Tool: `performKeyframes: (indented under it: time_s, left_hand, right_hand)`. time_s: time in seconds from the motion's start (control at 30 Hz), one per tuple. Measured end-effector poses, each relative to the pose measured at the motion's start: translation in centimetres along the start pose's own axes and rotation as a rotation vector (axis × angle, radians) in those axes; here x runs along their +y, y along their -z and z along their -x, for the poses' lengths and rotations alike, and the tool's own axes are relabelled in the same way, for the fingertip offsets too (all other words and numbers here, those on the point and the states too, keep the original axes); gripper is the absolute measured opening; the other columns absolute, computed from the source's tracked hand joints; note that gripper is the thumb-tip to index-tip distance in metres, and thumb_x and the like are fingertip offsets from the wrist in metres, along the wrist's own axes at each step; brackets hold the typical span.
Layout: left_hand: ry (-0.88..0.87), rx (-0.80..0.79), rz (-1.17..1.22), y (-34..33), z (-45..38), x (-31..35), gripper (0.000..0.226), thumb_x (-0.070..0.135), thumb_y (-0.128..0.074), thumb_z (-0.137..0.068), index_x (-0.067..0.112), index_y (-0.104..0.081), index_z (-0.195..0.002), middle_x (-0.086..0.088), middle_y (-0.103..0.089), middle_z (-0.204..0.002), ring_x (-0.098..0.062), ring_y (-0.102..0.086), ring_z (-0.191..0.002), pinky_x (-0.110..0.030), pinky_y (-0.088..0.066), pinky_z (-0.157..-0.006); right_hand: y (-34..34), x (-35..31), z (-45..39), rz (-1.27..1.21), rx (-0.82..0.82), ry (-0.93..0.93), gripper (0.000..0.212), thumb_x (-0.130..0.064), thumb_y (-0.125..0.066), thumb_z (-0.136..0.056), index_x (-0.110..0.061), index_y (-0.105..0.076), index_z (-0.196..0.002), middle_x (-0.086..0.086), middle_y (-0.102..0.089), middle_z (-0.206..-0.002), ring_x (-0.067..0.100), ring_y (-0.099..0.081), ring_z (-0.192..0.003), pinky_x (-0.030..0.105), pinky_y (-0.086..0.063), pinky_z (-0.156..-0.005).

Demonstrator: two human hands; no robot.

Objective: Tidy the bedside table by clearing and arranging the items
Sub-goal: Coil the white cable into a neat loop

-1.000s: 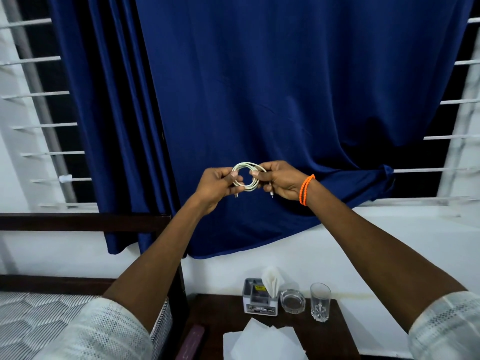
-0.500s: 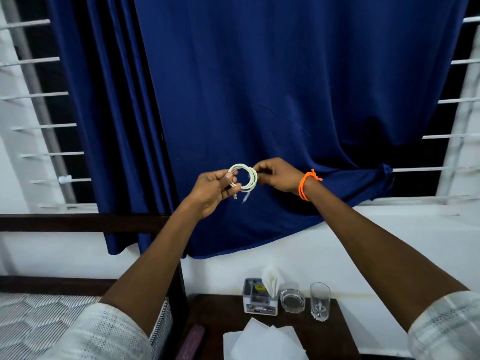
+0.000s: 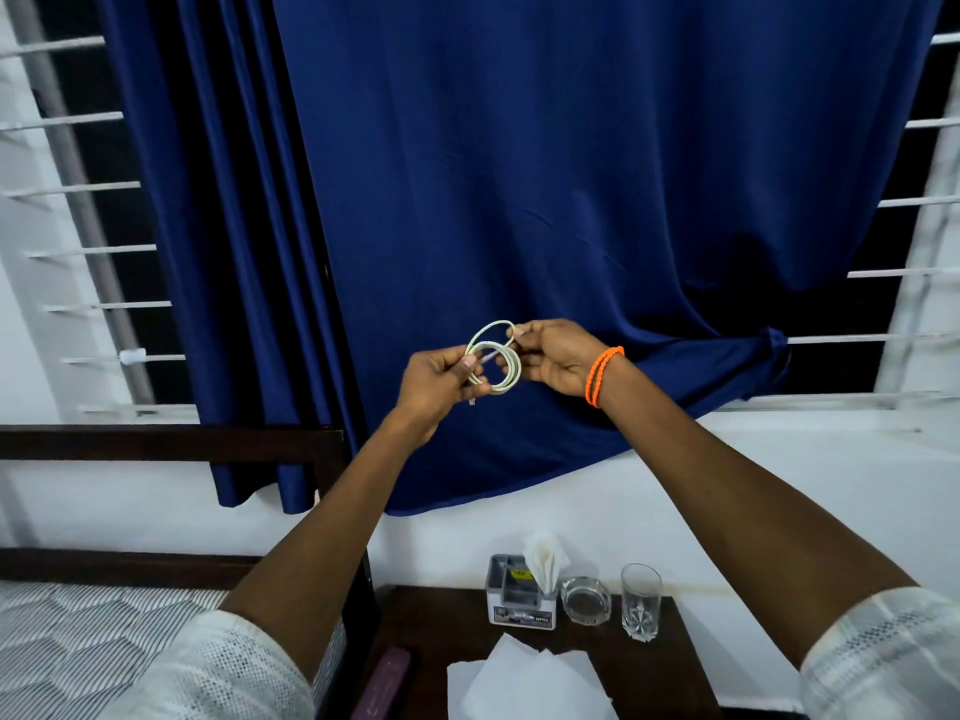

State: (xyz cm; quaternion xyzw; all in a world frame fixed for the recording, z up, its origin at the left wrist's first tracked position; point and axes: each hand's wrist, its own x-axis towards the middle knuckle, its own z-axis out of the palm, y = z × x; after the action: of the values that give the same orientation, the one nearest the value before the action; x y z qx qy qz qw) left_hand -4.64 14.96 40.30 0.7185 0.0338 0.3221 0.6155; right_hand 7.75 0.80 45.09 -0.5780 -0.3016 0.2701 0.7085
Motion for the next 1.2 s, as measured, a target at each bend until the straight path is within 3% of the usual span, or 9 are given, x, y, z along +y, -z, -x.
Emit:
performKeyframes:
  time_s: [0.1, 0.27, 0.47, 0.6, 0.7, 0.77, 0.87, 1.0, 1.2]
  left_hand:
    - [-0.013, -0.004, -0.025, 0.1, 0.1, 0.0, 0.021, 0.005, -0.053, -0.105, 0.005, -0.073, -0.101, -0.009, -0.067, -0.083, -0.019, -0.07, -0.077, -0.04, -0.063, -0.086]
    - [-0.026, -0.013, -0.028, 0.0, 0.3, -0.1, 0.021, 0.005, -0.052, -0.105, 0.005, -0.073, -0.102, -0.011, -0.066, -0.085, -0.02, -0.069, -0.078, -0.035, -0.064, -0.081]
    - [0.011, 0.069, 0.089, 0.1, 0.0, -0.3, 0.018, 0.007, -0.055, -0.104, 0.0, -0.072, -0.108, -0.012, -0.067, -0.088, -0.02, -0.072, -0.078, -0.033, -0.063, -0.08]
    - [0.019, 0.131, 0.124, 0.2, -0.1, -0.1, 0.018, 0.006, -0.056, -0.104, 0.003, -0.072, -0.1, -0.01, -0.066, -0.084, -0.016, -0.073, -0.071, -0.029, -0.062, -0.074]
    - [0.016, 0.186, 0.12, 0.0, -0.2, -0.1, 0.019, 0.006, -0.056, -0.103, 0.003, -0.073, -0.094, -0.009, -0.065, -0.082, -0.019, -0.073, -0.071, -0.029, -0.062, -0.074]
    - [0.01, 0.227, 0.119, -0.1, -0.4, -0.1, 0.019, 0.008, -0.058, -0.103, 0.002, -0.073, -0.094, -0.009, -0.068, -0.081, -0.022, -0.073, -0.074, -0.034, -0.063, -0.079]
    - [-0.006, 0.277, 0.114, -0.3, -0.6, -0.3, 0.022, 0.013, -0.06, -0.103, -0.004, -0.073, -0.098, -0.011, -0.072, -0.082, -0.022, -0.075, -0.075, -0.041, -0.063, -0.083]
    - [0.002, 0.39, 0.102, -0.3, -0.6, -0.7, 0.023, 0.014, -0.063, -0.101, -0.004, -0.073, -0.093, -0.009, -0.071, -0.077, -0.019, -0.075, -0.069, -0.044, -0.063, -0.083]
    - [0.067, 0.495, 0.2, 0.8, -0.9, -0.9, 0.021, 0.012, -0.065, -0.1, 0.003, -0.074, -0.084, -0.009, -0.072, -0.077, -0.026, -0.078, -0.074, -0.041, -0.064, -0.083]
  right_hand:
    - [-0.2, -0.1, 0.0, -0.017, 0.041, -0.002, 0.015, -0.008, -0.049, -0.102, -0.006, -0.059, -0.091, 0.011, -0.059, -0.084, 0.024, -0.066, -0.078, 0.038, -0.06, -0.07]
    - [-0.6, 0.0, 0.0, -0.118, 0.053, -0.005, 0.014, -0.004, -0.047, -0.102, -0.001, -0.057, -0.093, 0.015, -0.058, -0.087, 0.032, -0.069, -0.081, 0.042, -0.063, -0.072]
    - [-0.6, 0.8, 0.3, 0.048, 0.021, 0.013, 0.012, -0.001, -0.056, -0.097, -0.009, -0.062, -0.103, 0.014, -0.072, -0.087, 0.025, -0.073, -0.076, 0.042, -0.062, -0.072]
    - [-0.5, 1.0, 0.6, 0.145, -0.023, 0.089, 0.016, -0.016, -0.06, -0.098, -0.011, -0.068, -0.111, 0.006, -0.073, -0.089, 0.02, -0.071, -0.082, 0.037, -0.059, -0.076]
    - [-0.7, 1.1, 0.9, 0.199, -0.021, 0.121, 0.042, -0.047, -0.06, -0.095, -0.011, -0.068, -0.115, 0.003, -0.073, -0.093, 0.02, -0.072, -0.09, 0.039, -0.059, -0.084]
    - [-1.2, 1.6, 1.0, 0.324, 0.004, 0.129, 0.052, -0.054, -0.071, -0.085, -0.013, -0.066, -0.116, 0.005, -0.075, -0.096, 0.02, -0.072, -0.092, 0.038, -0.061, -0.08]
    - [-2.4, 2.9, 0.8, 0.39, 0.061, 0.099, 0.053, -0.036, -0.083, -0.079, -0.01, -0.06, -0.12, 0.013, -0.074, -0.1, 0.021, -0.072, -0.08, 0.035, -0.06, -0.065]
    - [-3.4, 3.4, 0.8, 0.266, 0.066, 0.072, 0.046, -0.012, -0.08, -0.083, 0.0, -0.055, -0.12, 0.019, -0.072, -0.086, 0.021, -0.069, -0.063, 0.038, -0.061, -0.062]
    - [-3.4, 3.2, 1.8, 0.438, -0.118, -0.037, 0.053, -0.007, -0.08, -0.081, -0.005, -0.05, -0.125, 0.015, -0.073, -0.082, 0.017, -0.065, -0.061, 0.033, -0.06, -0.061]
